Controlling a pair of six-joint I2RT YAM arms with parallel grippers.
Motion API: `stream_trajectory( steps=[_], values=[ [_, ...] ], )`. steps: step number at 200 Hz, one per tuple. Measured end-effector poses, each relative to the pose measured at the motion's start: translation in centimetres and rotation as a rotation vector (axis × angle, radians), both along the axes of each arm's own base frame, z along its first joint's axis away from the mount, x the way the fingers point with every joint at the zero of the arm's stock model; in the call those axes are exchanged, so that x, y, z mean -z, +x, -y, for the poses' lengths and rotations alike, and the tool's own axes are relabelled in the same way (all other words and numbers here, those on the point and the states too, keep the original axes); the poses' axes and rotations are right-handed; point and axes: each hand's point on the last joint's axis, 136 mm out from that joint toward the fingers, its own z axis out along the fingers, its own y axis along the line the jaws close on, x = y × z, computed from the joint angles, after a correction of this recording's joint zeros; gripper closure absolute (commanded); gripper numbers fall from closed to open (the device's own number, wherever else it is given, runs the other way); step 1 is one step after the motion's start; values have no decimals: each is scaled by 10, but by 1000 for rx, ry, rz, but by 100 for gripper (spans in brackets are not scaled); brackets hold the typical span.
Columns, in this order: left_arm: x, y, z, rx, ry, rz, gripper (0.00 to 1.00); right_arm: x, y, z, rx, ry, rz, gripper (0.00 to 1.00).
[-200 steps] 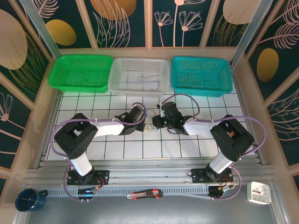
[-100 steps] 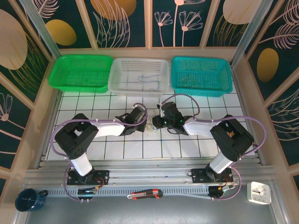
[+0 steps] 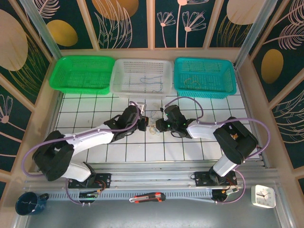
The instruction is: Untangle the cables
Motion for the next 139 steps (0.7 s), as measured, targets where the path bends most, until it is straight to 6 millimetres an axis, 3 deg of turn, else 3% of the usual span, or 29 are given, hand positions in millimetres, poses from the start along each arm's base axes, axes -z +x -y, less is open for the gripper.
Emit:
stream_trajectory(
  steps=[49, 97, 105, 139],
  values=[
    [-30, -4, 2, -20, -140, 30, 100, -9, -1, 0, -3, 10, 8, 82],
    [-37, -5, -8, -100, -229, 40, 100, -75, 0, 5, 19, 118, 112, 81],
    [-36, -5, -10, -114, -240, 38, 100, -86, 0, 7, 26, 139, 129, 78],
    [-42, -3, -15, -162, -290, 46, 100, -124, -4, 12, 59, 234, 164, 51]
  ],
)
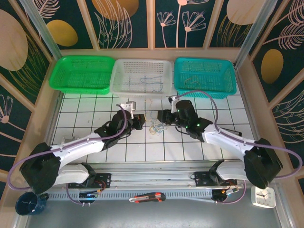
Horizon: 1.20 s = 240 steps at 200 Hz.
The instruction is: Untangle the cables
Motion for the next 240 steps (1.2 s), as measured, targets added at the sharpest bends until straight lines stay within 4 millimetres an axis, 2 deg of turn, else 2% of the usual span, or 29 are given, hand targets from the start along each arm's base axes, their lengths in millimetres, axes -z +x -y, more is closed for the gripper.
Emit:
stream_trajectory(
  steps=[31, 67, 91, 118, 154, 203, 236, 240],
  values=[
    [-10, 3, 0, -26, -42, 14, 100, -27, -7, -3, -13, 102, 23, 41],
    [-12, 4, 0, -32, -59, 14, 100, -43, -17, -15, -43, 185, 30, 38],
    [-16, 5, 1, -34, -72, 21, 100, -46, -26, -27, -74, 208, 26, 38],
    [-17, 6, 2, -33, -78, 26, 100, -32, -27, -39, -88, 197, 1, 39],
    [-18, 6, 1, -37, -79, 27, 100, -6, -23, -48, -79, 162, -49, 55],
    [-20, 7, 3, -39, -96, 27, 100, -6, -13, -45, -45, 169, -33, 100],
    [-21, 7, 3, -40, -104, 27, 100, -9, 0, -35, -12, 180, -27, 100],
    [-21, 7, 3, -39, -105, 29, 94, -9, 1, -33, -9, 180, -27, 100]
  ],
)
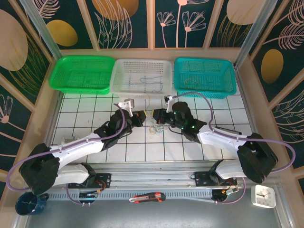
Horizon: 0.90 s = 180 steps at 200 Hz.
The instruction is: Untangle the cables
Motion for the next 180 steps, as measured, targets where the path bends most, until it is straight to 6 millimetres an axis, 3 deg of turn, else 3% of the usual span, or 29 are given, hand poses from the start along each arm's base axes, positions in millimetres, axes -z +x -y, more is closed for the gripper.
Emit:
stream_trajectory(
  steps=[18, 33, 38, 40, 73, 93, 113, 140, 180],
  values=[
    [0, 0, 1, 3, -3, 0, 46, -2, 9, 11, 27, 1, 2, 100],
    [2, 0, 1, 2, 1, -2, 21, -7, 20, 25, 61, -9, 11, 100],
    [2, 1, 1, -1, 2, -2, 4, -12, 25, 30, 75, -10, 20, 100],
    [2, 1, 1, -1, 2, -2, 2, -14, 27, 33, 83, -10, 23, 100],
    [7, 0, -1, -6, 7, -9, 1, -66, 69, 77, 201, 2, 122, 100],
    [7, 0, -1, -6, 8, -10, 1, -97, 97, 115, 300, 5, 186, 100],
    [10, -1, -2, -6, 12, -13, 1, -114, 118, 154, 397, -3, 224, 100],
    [15, -2, -4, -9, 23, -21, 1, -118, 145, 200, 515, -16, 225, 100],
    [16, -2, -5, -11, 28, -19, 1, -89, 184, 250, 631, -51, 154, 100]
  ],
)
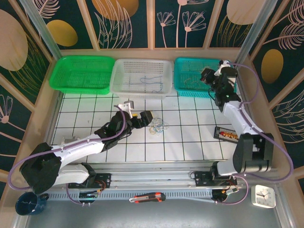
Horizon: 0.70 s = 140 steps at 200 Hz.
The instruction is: Untangle the cables
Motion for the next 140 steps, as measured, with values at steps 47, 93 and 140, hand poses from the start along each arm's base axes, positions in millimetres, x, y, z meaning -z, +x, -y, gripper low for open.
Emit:
stream_trajectory(
  steps=[47, 93, 140],
  values=[
    [1, 0, 0, 1, 3, 0, 1, 37, 40, 22, 41, 3, -86, 78],
    [1, 0, 0, 2, 5, 0, 1, 50, 61, 19, 6, 11, -113, 56],
    [9, 1, 1, 2, 21, -16, 1, 49, 46, -1, -60, 29, -105, 56]
  ],
)
